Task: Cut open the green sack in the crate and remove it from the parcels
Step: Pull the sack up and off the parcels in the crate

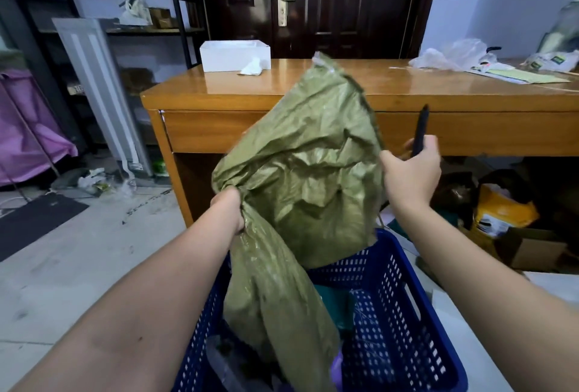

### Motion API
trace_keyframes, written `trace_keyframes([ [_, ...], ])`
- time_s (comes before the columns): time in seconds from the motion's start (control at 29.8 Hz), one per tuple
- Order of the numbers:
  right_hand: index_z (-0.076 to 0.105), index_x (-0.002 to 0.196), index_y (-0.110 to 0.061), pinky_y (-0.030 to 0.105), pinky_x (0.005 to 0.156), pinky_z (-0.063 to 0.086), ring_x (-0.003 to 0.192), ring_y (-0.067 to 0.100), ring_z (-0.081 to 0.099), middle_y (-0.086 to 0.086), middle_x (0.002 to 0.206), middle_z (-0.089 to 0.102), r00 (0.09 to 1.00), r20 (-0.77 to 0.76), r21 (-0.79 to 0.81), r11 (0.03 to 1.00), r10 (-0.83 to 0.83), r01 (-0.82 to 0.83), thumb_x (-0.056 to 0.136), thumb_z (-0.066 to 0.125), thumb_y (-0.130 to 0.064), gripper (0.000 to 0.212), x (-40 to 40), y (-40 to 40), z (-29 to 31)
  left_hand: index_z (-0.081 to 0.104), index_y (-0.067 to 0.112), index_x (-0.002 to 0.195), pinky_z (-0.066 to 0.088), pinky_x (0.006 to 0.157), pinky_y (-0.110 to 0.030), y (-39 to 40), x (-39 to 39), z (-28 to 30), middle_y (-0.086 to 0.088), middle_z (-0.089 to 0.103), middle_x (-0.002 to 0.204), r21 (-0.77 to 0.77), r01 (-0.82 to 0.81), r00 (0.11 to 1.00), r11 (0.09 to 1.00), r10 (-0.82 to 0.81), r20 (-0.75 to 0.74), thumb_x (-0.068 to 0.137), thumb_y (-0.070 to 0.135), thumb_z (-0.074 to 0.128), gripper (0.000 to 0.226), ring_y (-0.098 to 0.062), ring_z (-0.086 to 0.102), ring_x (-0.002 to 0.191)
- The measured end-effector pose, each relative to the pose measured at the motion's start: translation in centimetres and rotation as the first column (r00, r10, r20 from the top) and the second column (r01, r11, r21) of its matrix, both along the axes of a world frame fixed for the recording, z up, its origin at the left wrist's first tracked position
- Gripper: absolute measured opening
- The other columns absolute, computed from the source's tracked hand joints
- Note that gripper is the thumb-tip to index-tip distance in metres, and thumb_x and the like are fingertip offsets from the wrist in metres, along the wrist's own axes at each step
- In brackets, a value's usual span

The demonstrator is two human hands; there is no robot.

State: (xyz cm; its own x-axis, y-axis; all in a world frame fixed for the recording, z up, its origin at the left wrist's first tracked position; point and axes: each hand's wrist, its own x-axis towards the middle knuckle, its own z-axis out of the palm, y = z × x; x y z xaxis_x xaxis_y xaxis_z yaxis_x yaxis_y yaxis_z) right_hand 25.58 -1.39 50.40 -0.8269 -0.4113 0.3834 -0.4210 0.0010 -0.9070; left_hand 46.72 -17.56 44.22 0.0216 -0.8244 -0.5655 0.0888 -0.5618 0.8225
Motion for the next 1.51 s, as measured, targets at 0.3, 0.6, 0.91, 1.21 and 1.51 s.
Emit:
trace_keyframes([
  [0.3, 0.066, 0.101, -0.004, 0.022, 0.041, 0.035, 0.043, 0.016, 0.045, 0.007, 0.059, 0.058, 0.786, 0.358, 0.459, 0.637, 0.505, -0.619, 0.1, 0.047, -0.021, 0.025, 3.0, -1.4, -7.7, 0.063, 0.007, 0.116, 0.051, 0.066, -0.044, 2.6, 0.3, 1.2, -0.017, 0.068, 0.114, 0.031, 0.15, 0.977, 0.988, -0.143, -0.157, 0.091, 0.062, 0.044, 0.063, -0.032, 0.065, 0.091],
  [0.6, 0.063, 0.088, -0.009, 0.035, 0.059, 0.042, 0.069, 0.026, 0.057, 0.009, 0.079, 0.065, 0.868, 0.452, 0.427, 0.804, 0.208, -0.414, 0.073, 0.079, -0.047, 0.045, 2.6, -3.0, -10.7, 0.062, 0.006, 0.118, 0.052, 0.075, -0.043, 2.3, 0.9, 0.8, -0.02, 0.068, 0.109, -0.063, 0.237, 0.924, 0.969, -0.245, -0.293, 0.098, 0.052, 0.036, 0.056, -0.034, 0.065, 0.098],
  [0.91, 0.036, 0.144, -0.017, 0.039, 0.081, 0.052, 0.099, 0.026, 0.059, 0.002, 0.119, 0.057, 0.662, 0.713, 0.102, 0.899, 0.232, -0.425, 0.055, 0.088, -0.052, 0.109, 3.9, -5.0, -10.1, 0.064, 0.007, 0.107, 0.051, 0.077, -0.044, 1.7, 0.8, 0.9, -0.019, 0.068, 0.098, -0.082, 0.176, 0.927, 0.981, -0.193, -0.321, 0.099, 0.047, 0.039, 0.048, -0.034, 0.064, 0.089],
  [1.21, 0.06, 0.103, -0.014, 0.013, 0.026, 0.021, 0.028, 0.004, 0.025, 0.0, 0.073, 0.058, 0.25, 0.915, -0.175, 0.87, 0.316, -0.461, 0.09, 0.066, -0.021, 0.015, 3.0, -4.7, -12.2, 0.068, 0.012, 0.101, 0.052, 0.075, -0.041, 1.6, 1.5, 0.5, -0.015, 0.076, 0.087, -0.119, 0.161, 0.896, 0.98, -0.195, -0.399, 0.097, 0.049, 0.046, 0.044, -0.03, 0.067, 0.091],
  [1.51, 0.051, 0.12, -0.005, 0.034, 0.078, 0.048, 0.085, 0.026, 0.054, 0.012, 0.105, 0.057, 0.778, 0.626, 0.042, 0.993, 0.057, -0.107, 0.09, 0.05, -0.002, 0.03, 0.6, -5.0, -9.2, 0.026, 0.003, 0.136, 0.043, 0.099, -0.043, -0.5, 1.8, -0.3, -0.014, 0.05, 0.134, -0.424, -0.184, 0.933, 0.887, 0.293, 0.207, 0.091, 0.039, 0.063, 0.069, -0.035, 0.053, 0.119],
])
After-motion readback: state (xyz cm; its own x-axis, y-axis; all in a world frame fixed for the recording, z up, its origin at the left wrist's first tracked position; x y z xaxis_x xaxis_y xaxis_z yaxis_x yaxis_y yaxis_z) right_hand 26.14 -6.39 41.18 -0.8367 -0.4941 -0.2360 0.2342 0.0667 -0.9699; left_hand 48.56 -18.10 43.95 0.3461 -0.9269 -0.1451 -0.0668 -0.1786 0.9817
